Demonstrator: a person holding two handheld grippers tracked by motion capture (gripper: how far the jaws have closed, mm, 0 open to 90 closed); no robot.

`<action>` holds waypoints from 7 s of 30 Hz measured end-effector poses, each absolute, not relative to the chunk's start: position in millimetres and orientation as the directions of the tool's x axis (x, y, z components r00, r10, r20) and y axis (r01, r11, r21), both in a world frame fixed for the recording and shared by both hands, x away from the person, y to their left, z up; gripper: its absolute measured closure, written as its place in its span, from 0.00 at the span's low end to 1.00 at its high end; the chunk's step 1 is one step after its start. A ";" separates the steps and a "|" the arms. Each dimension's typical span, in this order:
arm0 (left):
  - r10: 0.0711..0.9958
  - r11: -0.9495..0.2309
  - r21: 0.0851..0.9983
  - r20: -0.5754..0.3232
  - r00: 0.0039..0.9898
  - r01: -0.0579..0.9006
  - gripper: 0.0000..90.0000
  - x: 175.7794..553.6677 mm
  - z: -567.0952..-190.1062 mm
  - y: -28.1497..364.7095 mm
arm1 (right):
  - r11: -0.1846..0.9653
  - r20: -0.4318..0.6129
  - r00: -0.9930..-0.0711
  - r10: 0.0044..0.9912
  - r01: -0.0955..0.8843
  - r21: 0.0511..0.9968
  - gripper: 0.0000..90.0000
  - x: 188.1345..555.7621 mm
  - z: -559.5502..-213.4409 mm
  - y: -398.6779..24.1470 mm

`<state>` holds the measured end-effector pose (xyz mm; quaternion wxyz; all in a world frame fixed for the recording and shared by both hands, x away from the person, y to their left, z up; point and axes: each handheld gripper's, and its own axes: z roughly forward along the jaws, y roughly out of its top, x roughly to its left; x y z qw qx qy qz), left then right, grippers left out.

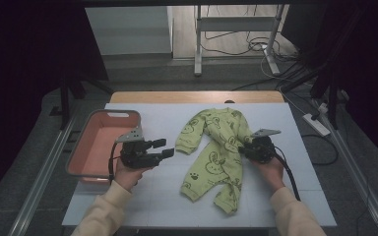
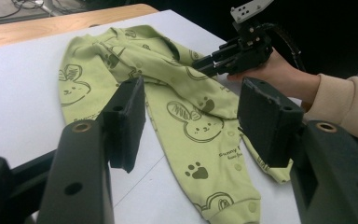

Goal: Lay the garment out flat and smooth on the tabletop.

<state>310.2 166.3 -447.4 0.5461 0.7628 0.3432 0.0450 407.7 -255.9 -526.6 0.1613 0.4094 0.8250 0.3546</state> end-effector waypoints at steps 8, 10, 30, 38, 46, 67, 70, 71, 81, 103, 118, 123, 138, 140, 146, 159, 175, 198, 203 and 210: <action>0.573 -0.168 0.864 -0.306 0.760 0.474 0.47 309.7 -447.1 166.5 | 0.398 0.048 -0.618 0.785 0.561 0.726 0.91 407.8 -521.8 -259.9; 0.573 -0.168 0.864 -0.306 0.760 0.474 0.47 309.8 -447.1 166.8 | 0.391 0.051 -0.619 0.784 0.555 0.734 0.92 406.8 -518.9 -260.1; 0.573 -0.173 0.863 -0.304 0.761 0.475 0.46 310.0 -447.5 166.9 | 0.158 0.144 -0.506 0.851 0.507 0.847 0.93 399.1 -482.3 -295.2; 0.577 -0.172 0.861 -0.305 0.758 0.478 0.46 310.3 -447.9 168.2 | 0.069 0.179 -0.425 0.887 0.505 0.860 0.93 397.5 -473.1 -319.3; 0.578 -0.171 0.860 -0.307 0.756 0.480 0.46 310.4 -448.2 168.0 | 0.010 0.202 -0.365 0.909 0.503 0.864 0.96 396.9 -469.9 -343.4; 0.581 -0.167 0.860 -0.309 0.753 0.481 0.46 310.6 -448.3 168.9 | -0.059 0.218 -0.247 0.944 0.523 0.850 0.97 399.7 -478.0 -390.8; 0.580 -0.169 0.860 -0.308 0.754 0.481 0.46 310.6 -448.4 168.6 | -0.067 0.220 -0.233 0.947 0.528 0.846 0.97 400.0 -479.3 -396.2; 0.580 -0.169 0.860 -0.308 0.754 0.481 0.46 310.5 -448.4 168.5 | -0.067 0.219 -0.230 0.948 0.529 0.846 0.97 400.2 -480.0 -398.0; 0.581 -0.171 0.860 -0.306 0.755 0.480 0.46 310.4 -448.3 167.6 | -0.053 0.181 -0.213 0.960 0.495 0.867 0.54 396.9 -478.9 -389.8; 0.587 -0.192 0.847 -0.305 0.750 0.495 0.45 313.6 -455.8 160.1 | 0.120 0.180 -0.523 0.833 0.488 0.864 0.49 349.0 -468.4 -315.1; 0.604 -0.215 0.827 -0.305 0.736 0.519 0.44 319.1 -464.7 151.4 | 0.156 0.203 -0.605 0.770 0.487 0.859 0.47 310.5 -476.1 -304.3; 0.633 -0.211 0.812 -0.311 0.709 0.545 0.44 327.1 -471.8 145.5 | 0.177 0.193 -0.615 0.764 0.487 0.855 0.47 307.7 -479.1 -304.7; 0.743 -0.180 0.747 -0.323 0.587 0.640 0.44 378.9 -508.3 116.8 | 0.220 0.149 -0.633 0.759 0.465 0.858 0.47 309.5 -480.4 -299.1; 0.754 -0.183 0.737 -0.319 0.574 0.651 0.44 384.5 -513.7 114.0 | 0.220 0.148 -0.632 0.761 0.465 0.858 0.47 310.0 -480.3 -299.7; 0.782 -0.196 0.717 -0.297 0.547 0.669 0.43 396.3 -525.5 110.8 | 0.219 0.147 -0.628 0.764 0.467 0.857 0.47 310.7 -480.6 -300.0; 0.803 -0.251 0.670 -0.259 0.536 0.699 0.42 403.3 -543.4 106.9 | 0.227 0.139 -0.633 0.762 0.462 0.857 0.47 310.7 -481.1 -298.4; 0.791 -0.250 0.667 -0.277 0.546 0.702 0.80 400.0 -545.7 111.4 | 0.242 0.124 -0.634 0.763 0.458 0.855 0.47 310.8 -481.3 -297.2; 0.765 -0.222 0.723 -0.288 0.577 0.654 0.94 400.0 -514.9 120.4 | 0.242 0.118 -0.631 0.767 0.454 0.858 0.47 309.9 -479.9 -296.5; 0.763 -0.213 0.738 -0.285 0.581 0.641 0.94 401.4 -503.2 122.6 | 0.243 0.115 -0.631 0.767 0.452 0.858 0.47 309.7 -479.8 -296.1; 0.766 -0.213 0.754 -0.266 0.586 0.621 0.94 405.0 -478.7 128.0 | 0.244 0.113 -0.632 0.767 0.450 0.859 0.47 309.3 -479.1 -295.7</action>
